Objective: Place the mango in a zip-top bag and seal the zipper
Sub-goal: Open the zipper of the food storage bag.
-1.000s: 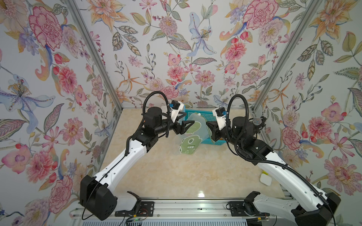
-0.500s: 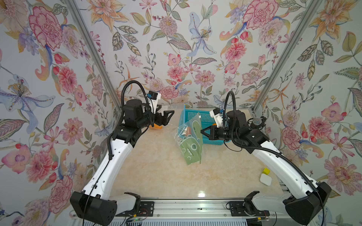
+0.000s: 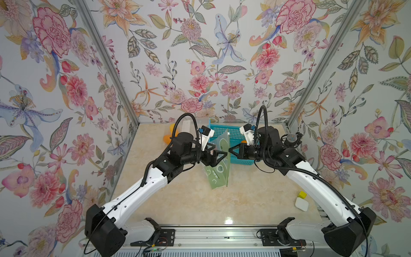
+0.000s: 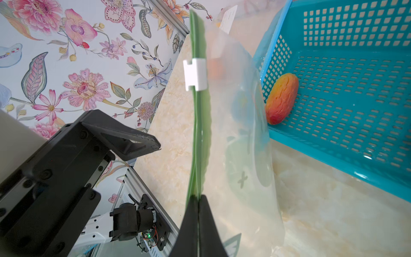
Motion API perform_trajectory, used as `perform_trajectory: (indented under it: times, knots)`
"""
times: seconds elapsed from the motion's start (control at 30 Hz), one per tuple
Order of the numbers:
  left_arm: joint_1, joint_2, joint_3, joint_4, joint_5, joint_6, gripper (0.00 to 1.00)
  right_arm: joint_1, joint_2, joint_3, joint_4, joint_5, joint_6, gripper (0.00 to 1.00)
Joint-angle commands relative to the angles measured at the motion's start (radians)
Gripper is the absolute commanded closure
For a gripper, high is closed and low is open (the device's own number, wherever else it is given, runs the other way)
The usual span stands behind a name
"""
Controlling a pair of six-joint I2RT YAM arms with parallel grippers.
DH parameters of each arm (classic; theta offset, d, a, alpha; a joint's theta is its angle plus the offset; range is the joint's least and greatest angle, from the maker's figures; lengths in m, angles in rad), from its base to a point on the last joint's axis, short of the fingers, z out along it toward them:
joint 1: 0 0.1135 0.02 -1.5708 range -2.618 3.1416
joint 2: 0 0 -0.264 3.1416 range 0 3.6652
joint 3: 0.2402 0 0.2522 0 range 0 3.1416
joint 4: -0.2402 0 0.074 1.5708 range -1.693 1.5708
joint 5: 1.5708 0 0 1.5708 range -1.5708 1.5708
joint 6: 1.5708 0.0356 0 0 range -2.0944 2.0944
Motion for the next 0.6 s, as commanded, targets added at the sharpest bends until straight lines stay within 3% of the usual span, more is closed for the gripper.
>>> perform_trajectory:
  times: [0.0, 0.2, 0.57]
  knots:
    - [-0.029, 0.044, 0.030, 0.102, -0.032, -0.058, 0.09, 0.002, -0.023, -0.015, 0.037, 0.023, 0.017, 1.00]
    - [-0.032, 0.091, 0.040, 0.080, -0.049, -0.045, 0.13, 0.005, -0.029, -0.019, 0.048, 0.022, 0.014, 1.00]
    - [-0.030, 0.147, 0.032, 0.117, -0.007, -0.064, 0.41, 0.009, -0.039, -0.019, 0.055, 0.016, 0.001, 1.00]
